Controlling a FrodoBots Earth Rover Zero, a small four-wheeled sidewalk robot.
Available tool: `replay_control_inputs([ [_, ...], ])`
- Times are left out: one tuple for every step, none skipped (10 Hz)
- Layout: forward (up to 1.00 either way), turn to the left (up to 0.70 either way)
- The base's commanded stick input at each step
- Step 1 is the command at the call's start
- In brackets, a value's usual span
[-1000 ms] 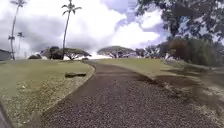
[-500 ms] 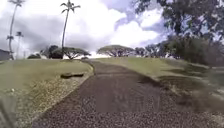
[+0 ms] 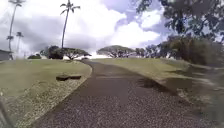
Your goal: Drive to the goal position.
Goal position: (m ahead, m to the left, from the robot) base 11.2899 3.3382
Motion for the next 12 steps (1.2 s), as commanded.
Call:
replay_control_inputs([
  [0.7,0.0],
  [0.7,0.0],
  [0.7,0.0],
  [0.7,0.0],
  [0.7,0.0],
  [0.7,0.0],
  [0.7,0.0],
  [0.7,0.0],
  [0.7,0.0],
  [0.7,0.0],
  [0.7,0.0],
  [0.7,0.0],
])
